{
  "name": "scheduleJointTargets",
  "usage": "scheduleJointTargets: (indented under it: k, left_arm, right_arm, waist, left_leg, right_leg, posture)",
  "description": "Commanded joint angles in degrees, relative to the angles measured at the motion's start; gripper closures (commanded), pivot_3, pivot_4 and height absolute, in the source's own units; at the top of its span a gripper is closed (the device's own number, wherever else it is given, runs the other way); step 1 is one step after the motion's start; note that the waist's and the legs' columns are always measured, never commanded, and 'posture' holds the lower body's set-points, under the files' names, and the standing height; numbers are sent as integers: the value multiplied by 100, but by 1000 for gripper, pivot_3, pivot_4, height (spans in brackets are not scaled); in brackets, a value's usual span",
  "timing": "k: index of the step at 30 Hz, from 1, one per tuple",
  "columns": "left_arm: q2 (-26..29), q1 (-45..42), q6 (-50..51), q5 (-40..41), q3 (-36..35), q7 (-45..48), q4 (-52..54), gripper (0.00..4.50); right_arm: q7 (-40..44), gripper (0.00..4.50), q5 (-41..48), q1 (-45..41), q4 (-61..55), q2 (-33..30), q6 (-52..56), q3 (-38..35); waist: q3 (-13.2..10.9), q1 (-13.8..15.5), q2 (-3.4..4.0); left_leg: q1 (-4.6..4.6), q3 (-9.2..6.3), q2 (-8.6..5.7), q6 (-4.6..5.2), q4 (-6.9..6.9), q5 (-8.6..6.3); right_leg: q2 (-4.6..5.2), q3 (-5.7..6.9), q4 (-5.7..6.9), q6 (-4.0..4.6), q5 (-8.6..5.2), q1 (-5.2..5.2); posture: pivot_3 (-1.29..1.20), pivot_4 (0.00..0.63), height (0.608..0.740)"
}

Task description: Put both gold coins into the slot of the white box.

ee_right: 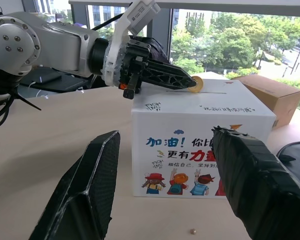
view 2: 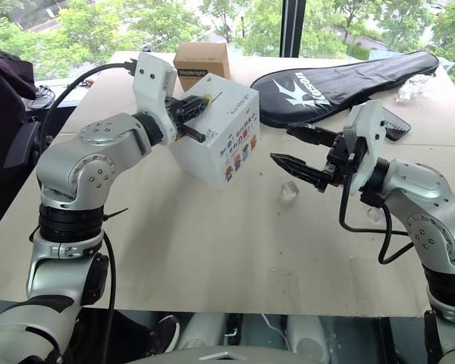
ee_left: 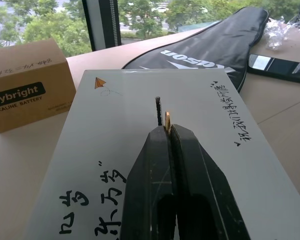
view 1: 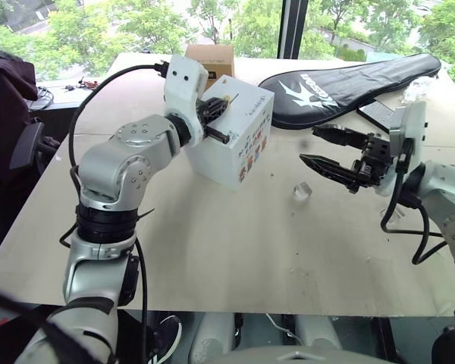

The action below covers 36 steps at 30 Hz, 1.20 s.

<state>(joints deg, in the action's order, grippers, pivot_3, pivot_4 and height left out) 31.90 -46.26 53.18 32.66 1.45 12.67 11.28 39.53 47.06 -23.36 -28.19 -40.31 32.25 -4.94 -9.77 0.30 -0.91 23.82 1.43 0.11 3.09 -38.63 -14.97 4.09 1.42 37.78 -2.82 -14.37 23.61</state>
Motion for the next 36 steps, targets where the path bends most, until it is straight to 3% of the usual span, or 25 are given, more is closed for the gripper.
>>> scheduleJointTargets:
  k: [1,15,17,18,22,25,28,32,36]
  left_arm:
    - [51,94,132,-204,-28,79,112,4500]
    - [-61,66,442,-533,-70,283,-151,4500]
    - [-61,83,481,-572,-99,288,-167,3879]
    - [-66,91,448,-619,-112,273,-181,3844]
    - [-196,136,-110,-693,-277,413,-180,2062]
    - [-339,389,-824,-378,-793,863,67,2062]
    - [-296,760,-1037,111,-1251,1349,453,2062]
    - [188,2208,-586,1470,-1934,2404,1813,2062]
    - [753,4084,-803,1281,-1905,2965,2610,2062]
  right_arm:
    - [-11,1364,4,-41,-122,19,-30,-212]
    - [-24,1364,-79,-108,-100,131,-47,-225]
    - [-10,1287,-88,-103,-101,132,-43,-243]
    - [-8,1287,-93,-101,-99,130,-42,-251]
    - [-9,1287,-117,-41,-97,112,-36,-303]
    - [-27,1287,-36,268,-151,60,-9,-537]
    - [94,1287,-139,873,-240,-70,-66,-809]
    - [496,1287,-574,2289,-325,-180,-531,-1192]
    - [693,1287,-1084,3358,-228,-34,-1070,-1217]
  waist:
    - [0,5,0]
    - [2,20,2]
    - [2,20,2]
    - [3,21,2]
    - [4,28,2]
    - [3,47,0]
    - [2,56,-1]
    - [3,36,1]
    - [6,0,5]
  left_leg:
    - [0,0,0,0,-1,0]
    - [-9,0,1,-3,-7,2]
    - [-9,1,1,-3,-10,2]
    - [-9,1,1,-3,-10,2]
    - [-10,0,1,-3,-12,2]
    - [-4,-1,1,-3,-13,2]
    - [4,-1,1,-3,-13,2]
    - [9,0,4,-4,-11,2]
    - [-9,2,4,-5,3,1]
  right_leg:
    - [0,0,1,0,0,0]
    - [-3,-5,18,1,0,-1]
    - [-3,-5,18,1,1,-3]
    - [-3,-5,18,1,0,-3]
    - [-4,-4,21,1,1,-4]
    - [-1,-2,18,1,1,-3]
    - [4,1,7,1,1,-2]
    - [26,-2,-7,0,0,-4]
    - [31,-13,-8,0,-1,-6]
  posture:
    - [0,150,740]
    - [0,150,740]
    - [0,150,740]
    - [0,150,740]
    - [0,150,740]
    - [0,150,740]
    - [0,150,740]
    - [0,150,740]
    - [0,150,740]
